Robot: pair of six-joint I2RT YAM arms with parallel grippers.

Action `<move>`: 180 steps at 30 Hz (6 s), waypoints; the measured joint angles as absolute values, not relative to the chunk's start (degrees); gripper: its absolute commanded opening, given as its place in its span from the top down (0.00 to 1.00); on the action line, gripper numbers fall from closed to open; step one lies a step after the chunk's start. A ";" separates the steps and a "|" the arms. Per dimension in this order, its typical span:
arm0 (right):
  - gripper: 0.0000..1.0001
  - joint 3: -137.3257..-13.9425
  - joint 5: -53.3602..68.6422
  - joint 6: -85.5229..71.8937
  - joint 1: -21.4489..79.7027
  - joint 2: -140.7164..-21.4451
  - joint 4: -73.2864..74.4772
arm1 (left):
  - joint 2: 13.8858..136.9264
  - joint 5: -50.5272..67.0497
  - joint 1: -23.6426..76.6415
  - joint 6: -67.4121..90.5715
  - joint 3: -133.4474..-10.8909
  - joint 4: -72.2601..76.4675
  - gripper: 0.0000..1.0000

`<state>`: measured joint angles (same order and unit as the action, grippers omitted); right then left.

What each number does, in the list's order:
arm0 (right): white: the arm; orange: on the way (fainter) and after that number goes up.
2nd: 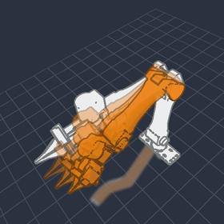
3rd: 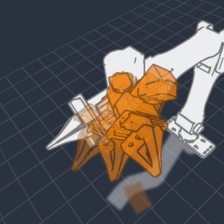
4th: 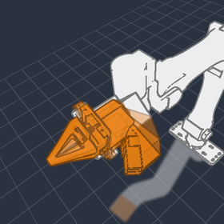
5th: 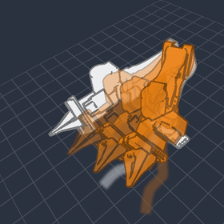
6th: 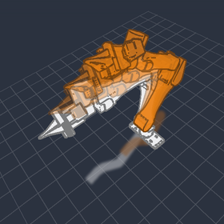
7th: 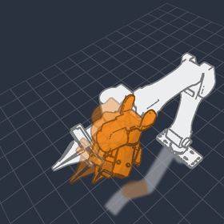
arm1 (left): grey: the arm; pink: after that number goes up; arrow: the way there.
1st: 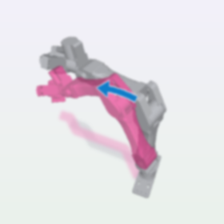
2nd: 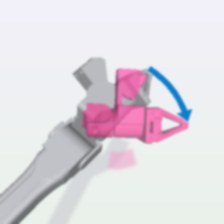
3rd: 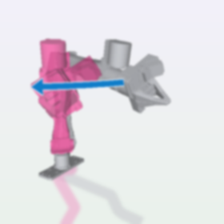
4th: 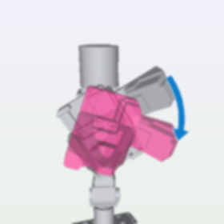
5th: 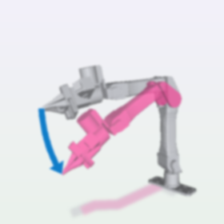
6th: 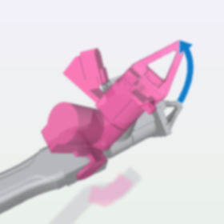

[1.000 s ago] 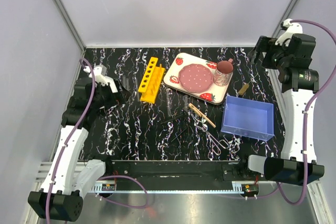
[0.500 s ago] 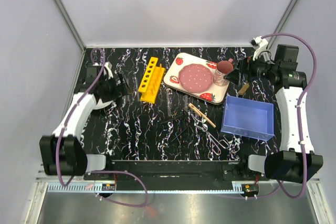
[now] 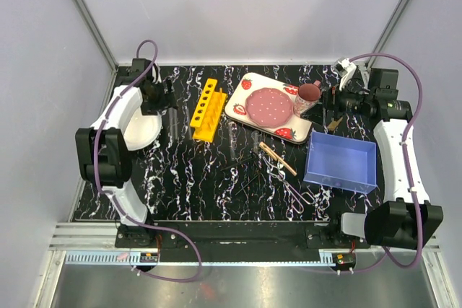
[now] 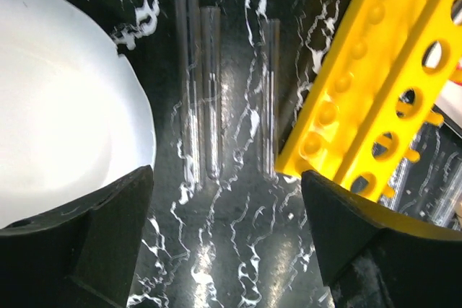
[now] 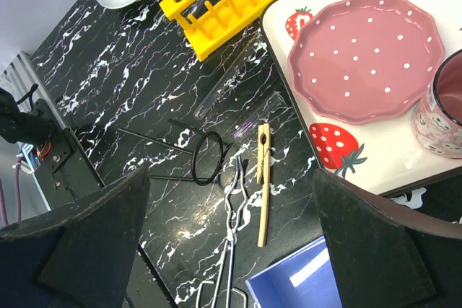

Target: Organize the chemistry lab equipment

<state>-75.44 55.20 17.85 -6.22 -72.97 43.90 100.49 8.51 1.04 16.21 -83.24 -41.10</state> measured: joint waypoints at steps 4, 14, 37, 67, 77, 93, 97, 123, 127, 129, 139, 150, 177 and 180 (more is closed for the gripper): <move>0.00 -74.17 55.33 17.85 -6.22 -73.01 43.53 | 105.25 5.87 1.06 14.04 -89.08 -43.53 0.32; 0.00 -73.30 55.68 17.82 -6.22 -73.03 42.85 | 115.79 2.15 1.17 10.02 -96.16 -48.34 0.57; 0.00 -72.40 55.66 17.82 -6.22 -73.30 42.68 | 127.02 -2.28 3.68 7.94 -107.85 -53.91 0.70; 0.00 -72.29 55.61 17.85 -6.22 -73.41 42.68 | 128.14 -2.02 3.70 7.94 -103.00 -53.67 0.67; 0.00 -72.29 55.61 17.87 -6.22 -73.41 42.70 | 128.22 -1.69 3.75 7.94 -102.72 -53.30 0.73; 0.00 -72.29 55.68 18.00 -6.22 -73.28 42.72 | 119.61 0.71 3.86 8.01 -97.69 -49.43 0.82; 0.00 -72.31 56.40 18.06 -6.13 -73.25 42.87 | 113.01 2.39 3.86 8.23 -93.91 -47.40 0.82; 0.00 -88.95 61.98 -0.19 27.70 -90.45 39.05 | 65.12 24.34 20.67 50.19 -52.95 4.86 0.82; 0.01 -88.55 59.05 -6.59 28.21 -90.78 34.30 | 64.82 21.98 24.38 55.55 -51.22 10.35 0.82; 0.00 -87.83 58.06 -8.88 28.29 -90.76 31.90 | 64.82 20.60 25.61 57.21 -50.96 11.86 0.82; 0.41 -83.66 56.71 -16.78 29.10 -90.78 25.30 | 64.79 14.94 30.50 61.80 -49.04 18.02 0.82; 0.92 -80.60 60.10 -23.46 29.19 -90.78 17.30 | 64.88 13.26 31.46 61.30 -49.01 17.78 0.45; 0.92 -74.41 63.55 2.04 30.94 -83.55 29.45 | 63.96 45.67 19.29 55.72 -60.51 -0.10 0.24; 0.92 -74.41 63.51 3.36 31.27 -83.66 30.06 | 65.12 45.63 19.29 53.49 -62.61 -3.79 0.28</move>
